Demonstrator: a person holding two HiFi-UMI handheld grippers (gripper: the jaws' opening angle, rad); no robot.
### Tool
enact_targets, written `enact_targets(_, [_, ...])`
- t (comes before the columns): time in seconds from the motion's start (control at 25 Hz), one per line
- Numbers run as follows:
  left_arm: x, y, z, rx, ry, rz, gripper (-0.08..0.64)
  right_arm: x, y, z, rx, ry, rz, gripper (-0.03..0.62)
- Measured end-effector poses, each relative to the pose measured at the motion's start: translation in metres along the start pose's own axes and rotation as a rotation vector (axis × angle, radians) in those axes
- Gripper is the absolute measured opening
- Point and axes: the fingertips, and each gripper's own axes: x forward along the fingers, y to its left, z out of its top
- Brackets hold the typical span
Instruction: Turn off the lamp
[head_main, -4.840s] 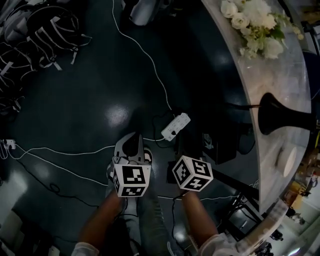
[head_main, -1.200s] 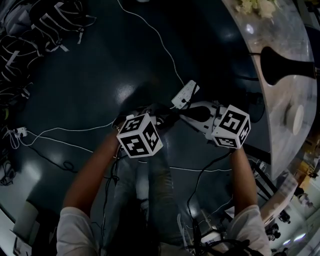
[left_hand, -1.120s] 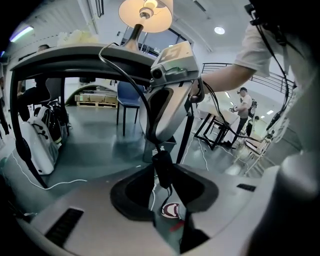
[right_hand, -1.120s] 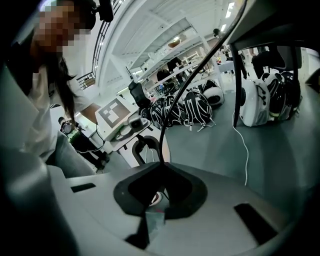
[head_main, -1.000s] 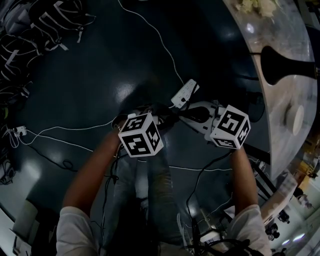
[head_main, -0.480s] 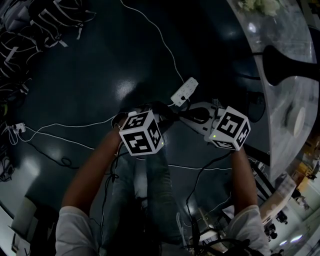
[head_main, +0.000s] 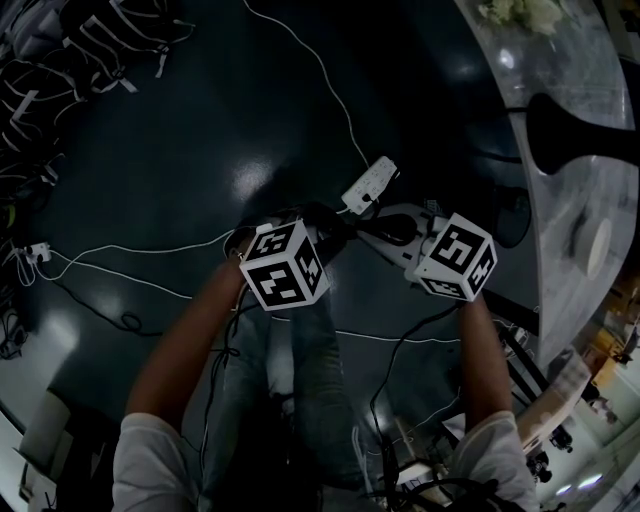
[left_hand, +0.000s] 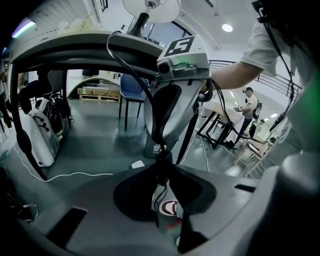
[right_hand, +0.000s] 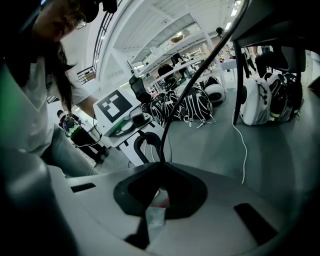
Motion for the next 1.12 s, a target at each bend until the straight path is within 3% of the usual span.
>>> enact_targets(0.8, [0.002, 0.0, 0.007, -0.055, -0.033, 0.053, 0.078, -0.009, -0.006, -0.004, 0.026, -0.047, -0.065, 0.009])
enact_targets(1.12, [-0.006, 0.024, -0.004, -0.196, -0.069, 0.203, 0.065, -0.006, -0.032, -0.01, 0.127, -0.097, -0.158, 0.009])
